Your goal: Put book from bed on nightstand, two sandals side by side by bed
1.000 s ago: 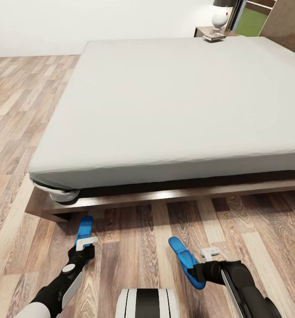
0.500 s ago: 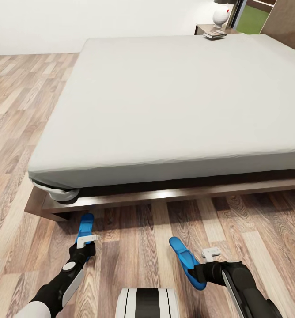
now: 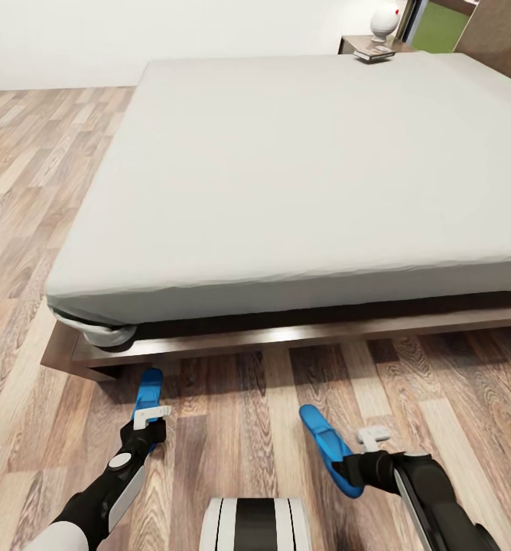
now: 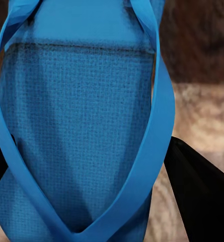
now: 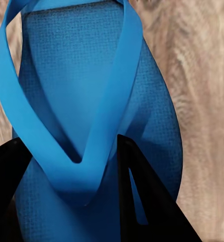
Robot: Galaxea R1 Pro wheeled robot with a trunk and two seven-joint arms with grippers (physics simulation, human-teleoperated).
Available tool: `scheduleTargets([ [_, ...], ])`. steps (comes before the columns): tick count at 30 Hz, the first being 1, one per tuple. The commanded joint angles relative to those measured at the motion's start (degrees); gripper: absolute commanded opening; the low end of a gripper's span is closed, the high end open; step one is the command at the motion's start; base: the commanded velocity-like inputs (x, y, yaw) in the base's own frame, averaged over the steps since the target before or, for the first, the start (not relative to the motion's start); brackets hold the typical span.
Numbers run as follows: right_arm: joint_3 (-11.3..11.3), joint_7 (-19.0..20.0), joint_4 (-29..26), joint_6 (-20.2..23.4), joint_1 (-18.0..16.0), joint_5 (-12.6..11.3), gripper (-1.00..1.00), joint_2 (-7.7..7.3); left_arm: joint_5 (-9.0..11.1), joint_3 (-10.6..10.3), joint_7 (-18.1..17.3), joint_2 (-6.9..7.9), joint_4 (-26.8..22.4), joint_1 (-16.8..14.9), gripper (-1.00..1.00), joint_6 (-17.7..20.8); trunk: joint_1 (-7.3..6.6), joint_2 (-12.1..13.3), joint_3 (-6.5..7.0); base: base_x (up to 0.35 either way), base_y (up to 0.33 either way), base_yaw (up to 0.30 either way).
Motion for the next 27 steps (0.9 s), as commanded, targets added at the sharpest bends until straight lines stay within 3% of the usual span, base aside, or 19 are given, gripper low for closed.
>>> scheduleTargets([
  [1, -0.13, 0.55, -0.4, 0.17, 0.16, 0.56, -1.0, 0.01, 0.53, -0.49, 0.48, 0.08, 0.01, -0.03, -1.0, -0.25, -0.01, -0.01, -0.03, 0.0, 0.0, 0.0],
  [16, -0.51, 0.58, -5.55, 0.24, 2.41, 0.5, -1.0, 0.0, 0.53, -0.49, 0.55, 0.07, 0.0, -0.03, -1.0, -0.25, -0.01, -0.01, -0.03, 0.0, 0.0, 0.0],
  [20, -0.52, 0.61, -6.48, 2.03, 2.74, 0.45, -1.0, 0.0, 0.53, -0.49, 0.55, 0.07, 0.0, -0.03, -1.0, -0.25, -0.01, -0.01, -0.03, 0.0, 0.0, 0.0],
  [27, -0.52, 0.72, -8.01, 4.29, 2.91, 0.41, -1.0, 0.0, 0.53, -0.49, 0.55, 0.05, 0.0, -0.03, -1.0, -0.25, 0.12, -0.08, -1.14, 0.0, 0.0, 0.0],
])
